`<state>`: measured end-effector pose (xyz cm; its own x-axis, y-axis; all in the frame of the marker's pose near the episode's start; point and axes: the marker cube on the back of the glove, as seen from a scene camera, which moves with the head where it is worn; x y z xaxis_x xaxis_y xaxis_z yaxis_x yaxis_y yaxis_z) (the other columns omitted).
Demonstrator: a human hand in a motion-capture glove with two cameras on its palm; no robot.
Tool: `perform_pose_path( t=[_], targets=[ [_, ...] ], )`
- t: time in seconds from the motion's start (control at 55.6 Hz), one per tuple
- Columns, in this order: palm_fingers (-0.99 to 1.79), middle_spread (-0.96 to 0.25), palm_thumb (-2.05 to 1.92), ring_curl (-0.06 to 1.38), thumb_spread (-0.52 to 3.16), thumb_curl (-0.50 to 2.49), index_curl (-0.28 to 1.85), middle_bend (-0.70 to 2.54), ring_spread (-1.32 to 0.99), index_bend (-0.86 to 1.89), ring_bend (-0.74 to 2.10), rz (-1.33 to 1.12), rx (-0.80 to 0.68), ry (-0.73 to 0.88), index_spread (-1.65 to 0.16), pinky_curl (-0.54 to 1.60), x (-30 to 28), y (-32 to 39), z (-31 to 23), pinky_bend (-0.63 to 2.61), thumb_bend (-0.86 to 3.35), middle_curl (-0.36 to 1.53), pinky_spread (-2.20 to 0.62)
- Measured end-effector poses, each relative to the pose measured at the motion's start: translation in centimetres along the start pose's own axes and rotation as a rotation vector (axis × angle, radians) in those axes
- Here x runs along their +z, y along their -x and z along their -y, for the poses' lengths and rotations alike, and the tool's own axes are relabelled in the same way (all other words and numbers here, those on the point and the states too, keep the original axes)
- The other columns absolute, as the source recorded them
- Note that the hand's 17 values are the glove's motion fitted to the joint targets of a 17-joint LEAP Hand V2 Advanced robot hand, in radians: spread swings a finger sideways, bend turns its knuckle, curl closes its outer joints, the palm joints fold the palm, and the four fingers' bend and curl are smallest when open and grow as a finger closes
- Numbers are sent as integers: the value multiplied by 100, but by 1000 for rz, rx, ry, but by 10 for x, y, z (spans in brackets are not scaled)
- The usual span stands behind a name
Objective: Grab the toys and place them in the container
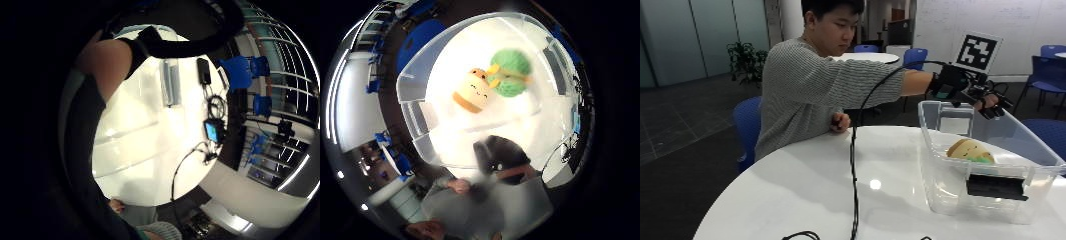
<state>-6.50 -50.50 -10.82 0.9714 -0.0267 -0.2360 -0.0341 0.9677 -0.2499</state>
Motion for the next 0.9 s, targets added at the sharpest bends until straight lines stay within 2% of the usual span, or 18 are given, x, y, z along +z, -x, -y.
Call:
perform_pose_path(
  t=[0.126,0.324,0.378,0.449,0.485,0.521,0.557,0.611,0.665,0.899],
  targets=[
    [-17,-22,17,47,126,37,37,17,-36,4,64,-81,115,-2,-35,43,8,-12,-2,106,-4,39,-1],
    [-17,-19,11,45,126,33,28,16,-29,7,62,111,-66,-53,-34,41,0,6,-44,105,-2,37,0],
    [-17,-19,8,44,127,32,27,16,-27,9,60,134,-115,-89,-33,41,0,-3,-73,105,-3,36,1],
    [-16,-18,3,43,129,30,26,16,-26,11,57,227,-319,-134,-33,40,9,-2,-141,103,-3,36,1],
    [-15,-18,1,43,130,30,26,17,-25,12,55,95,-334,-177,-34,39,23,-14,-172,102,-3,36,2],
    [-13,-18,-1,42,131,29,26,18,-24,14,52,-155,-275,-236,-34,38,41,-42,-195,100,-3,36,2],
    [-11,-18,-2,41,132,28,27,18,-23,15,50,-281,-265,-277,-35,38,58,-58,-226,98,-3,36,2],
    [-7,-18,-4,40,133,27,27,20,-22,16,48,-185,-338,-276,-35,37,84,-39,-286,95,-3,36,2],
    [-6,-18,-4,39,133,26,28,19,-21,17,46,-70,-349,-250,-36,36,105,-18,-330,93,-3,36,2],
    [-4,-18,-3,37,136,23,29,18,-18,17,41,39,-336,-301,-37,35,168,9,-403,91,-3,36,3]
  ],
)
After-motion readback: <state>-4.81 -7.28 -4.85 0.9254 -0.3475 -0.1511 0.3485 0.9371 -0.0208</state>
